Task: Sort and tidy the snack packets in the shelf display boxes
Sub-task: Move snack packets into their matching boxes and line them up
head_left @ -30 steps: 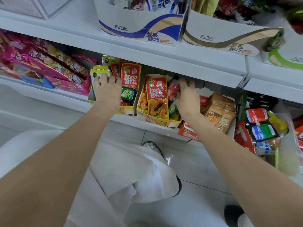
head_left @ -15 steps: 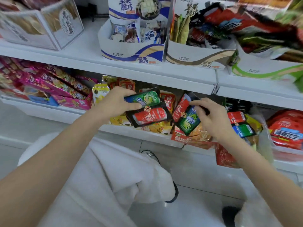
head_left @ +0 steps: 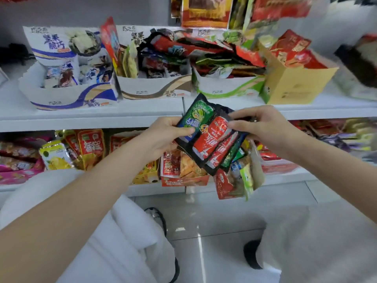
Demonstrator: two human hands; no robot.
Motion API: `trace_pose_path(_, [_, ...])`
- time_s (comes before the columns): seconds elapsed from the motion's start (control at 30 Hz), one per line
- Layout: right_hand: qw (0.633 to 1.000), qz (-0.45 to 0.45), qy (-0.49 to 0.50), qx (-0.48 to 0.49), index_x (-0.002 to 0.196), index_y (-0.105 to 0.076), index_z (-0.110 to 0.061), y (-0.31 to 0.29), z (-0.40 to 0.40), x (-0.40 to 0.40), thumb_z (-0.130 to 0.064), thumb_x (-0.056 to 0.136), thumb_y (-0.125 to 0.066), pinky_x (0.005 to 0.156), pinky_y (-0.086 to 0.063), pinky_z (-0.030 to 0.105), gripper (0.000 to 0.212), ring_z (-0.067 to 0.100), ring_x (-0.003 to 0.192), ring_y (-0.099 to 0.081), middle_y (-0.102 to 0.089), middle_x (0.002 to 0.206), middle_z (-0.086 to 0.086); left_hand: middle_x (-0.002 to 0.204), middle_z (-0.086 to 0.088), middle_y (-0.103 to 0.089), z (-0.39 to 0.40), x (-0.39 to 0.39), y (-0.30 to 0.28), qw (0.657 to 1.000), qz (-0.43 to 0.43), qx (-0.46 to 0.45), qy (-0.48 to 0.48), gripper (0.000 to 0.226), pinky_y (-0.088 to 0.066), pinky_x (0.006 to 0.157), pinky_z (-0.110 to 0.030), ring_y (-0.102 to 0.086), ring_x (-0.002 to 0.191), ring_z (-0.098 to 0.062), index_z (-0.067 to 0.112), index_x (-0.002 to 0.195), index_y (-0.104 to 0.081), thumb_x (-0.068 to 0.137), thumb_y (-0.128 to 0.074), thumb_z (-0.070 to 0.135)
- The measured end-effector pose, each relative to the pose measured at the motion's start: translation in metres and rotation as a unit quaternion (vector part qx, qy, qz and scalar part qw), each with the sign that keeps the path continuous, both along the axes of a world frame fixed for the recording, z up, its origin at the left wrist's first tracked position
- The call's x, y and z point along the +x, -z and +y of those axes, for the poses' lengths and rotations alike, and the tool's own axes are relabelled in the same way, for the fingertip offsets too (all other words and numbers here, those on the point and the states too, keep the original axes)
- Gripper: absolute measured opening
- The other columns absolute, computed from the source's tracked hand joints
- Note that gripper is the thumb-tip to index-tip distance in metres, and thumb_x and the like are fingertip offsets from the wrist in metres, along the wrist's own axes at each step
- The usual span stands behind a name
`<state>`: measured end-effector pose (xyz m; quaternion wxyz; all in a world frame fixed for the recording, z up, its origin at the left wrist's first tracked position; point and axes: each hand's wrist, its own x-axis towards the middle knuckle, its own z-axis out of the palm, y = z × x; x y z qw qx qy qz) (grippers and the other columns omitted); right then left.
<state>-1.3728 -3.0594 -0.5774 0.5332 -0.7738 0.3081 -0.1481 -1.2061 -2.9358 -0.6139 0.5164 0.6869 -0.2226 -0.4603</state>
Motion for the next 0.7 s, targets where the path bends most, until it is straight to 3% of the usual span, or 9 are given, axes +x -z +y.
trace_pose_path(0.1, [0.999, -0.005, 0.028, 0.043, 0.091, -0.063, -0.016, 0.003, -0.018, -0.009, -0.016, 0.08, -0.068, 0.081, -0.053, 0.035, 0.012, 0.017, 0.088, -0.062, -0.064, 0.097, 0.003, 0.098, -0.005, -0.067, -0.029, -0.021, 0.003, 1.0, -0.006, -0.015, -0.003, 0.031, -0.05, 0.079, -0.03, -0.062, 0.087, -0.015, 0.012, 0.117, -0.057, 0.086, -0.062, 0.011])
trace_pose_path(0.23, [0.992, -0.033, 0.099, -0.065, 0.086, -0.059, -0.018, 0.004, -0.044, -0.02, -0.011, 0.08, -0.068, 0.058, -0.046, 0.013, 0.013, 0.008, 0.066, -0.056, -0.061, 0.081, -0.003, 0.109, -0.002, -0.059, -0.066, -0.047, 0.01, 0.992, -0.121, -0.038, 0.025, 0.033, -0.048, 0.093, -0.04, -0.059, 0.099, -0.018, 0.019, 0.108, -0.048, 0.082, -0.067, 0.01])
trace_pose_path(0.3, [0.991, -0.036, 0.096, -0.088, 0.079, -0.057, -0.023, -0.001, -0.055, -0.03, -0.007, 0.081, -0.067, 0.055, -0.047, 0.012, 0.019, 0.008, 0.066, -0.056, -0.061, 0.083, -0.002, 0.119, -0.002, -0.055, -0.08, -0.054, 0.012, 0.989, -0.137, -0.043, 0.045, 0.045, -0.048, 0.094, -0.04, -0.057, 0.105, -0.018, 0.022, 0.113, -0.042, 0.079, -0.071, 0.013])
trace_pose_path(0.37, [0.994, -0.053, 0.063, -0.068, 0.08, -0.054, -0.025, -0.005, -0.064, -0.045, -0.002, 0.082, -0.064, 0.057, -0.053, 0.018, 0.025, 0.006, 0.068, -0.062, -0.063, 0.087, -0.002, 0.124, -0.001, -0.055, -0.089, -0.058, 0.015, 0.989, -0.092, -0.047, 0.102, 0.049, -0.052, 0.09, -0.039, -0.059, 0.104, -0.017, 0.024, 0.118, -0.041, 0.08, -0.07, 0.013])
trace_pose_path(0.43, [0.997, -0.066, 0.022, -0.014, 0.095, -0.052, -0.024, -0.005, -0.071, -0.06, 0.003, 0.081, -0.063, 0.059, -0.055, 0.021, 0.032, 0.005, 0.071, -0.066, -0.064, 0.09, -0.002, 0.117, 0.0, -0.059, -0.092, -0.065, 0.019, 0.983, -0.083, -0.055, 0.154, 0.041, -0.056, 0.082, -0.034, -0.062, 0.096, -0.013, 0.023, 0.115, -0.047, 0.082, -0.068, 0.012])
trace_pose_path(0.5, [0.998, 0.005, -0.02, -0.058, 0.112, -0.048, -0.026, 0.004, -0.074, -0.071, 0.0, 0.078, -0.067, 0.066, -0.053, 0.018, 0.047, 0.009, 0.078, -0.066, -0.064, 0.09, -0.004, 0.111, -0.001, -0.062, -0.094, -0.071, 0.027, 0.969, -0.169, -0.062, 0.17, 0.036, -0.054, 0.086, -0.036, -0.062, 0.096, -0.015, 0.019, 0.112, -0.053, 0.08, -0.07, 0.015])
trace_pose_path(0.57, [0.975, 0.1, -0.04, -0.195, 0.095, -0.054, -0.025, 0.022, -0.075, -0.076, -0.008, 0.075, -0.072, 0.059, -0.041, 0.011, 0.031, 0.006, 0.071, -0.059, -0.058, 0.075, -0.014, 0.114, -0.004, -0.063, -0.096, -0.075, 0.04, 0.943, -0.259, -0.058, 0.2, 0.041, -0.049, 0.09, -0.033, -0.06, 0.101, -0.018, 0.013, 0.117, -0.055, 0.08, -0.071, 0.02])
trace_pose_path(0.63, [0.946, 0.128, -0.02, -0.297, 0.072, -0.053, -0.023, 0.033, -0.077, -0.084, -0.008, 0.076, -0.071, 0.051, -0.034, 0.009, 0.024, 0.002, 0.052, -0.047, -0.044, 0.056, -0.019, 0.118, -0.004, -0.061, -0.096, -0.07, 0.053, 0.894, -0.368, -0.025, 0.255, 0.043, -0.046, 0.087, -0.028, -0.058, 0.106, -0.019, 0.016, 0.122, -0.054, 0.082, -0.068, 0.023])
trace_pose_path(0.7, [0.924, 0.144, -0.006, -0.354, 0.079, -0.062, -0.013, 0.037, -0.085, -0.102, -0.002, 0.076, -0.069, 0.049, -0.032, 0.01, 0.013, -0.001, 0.048, -0.037, -0.038, 0.054, -0.021, 0.125, -0.003, -0.056, -0.094, -0.056, 0.064, 0.785, -0.524, 0.052, 0.327, 0.044, -0.046, 0.088, -0.033, -0.053, 0.113, -0.021, 0.02, 0.128, -0.05, 0.085, -0.061, 0.016])
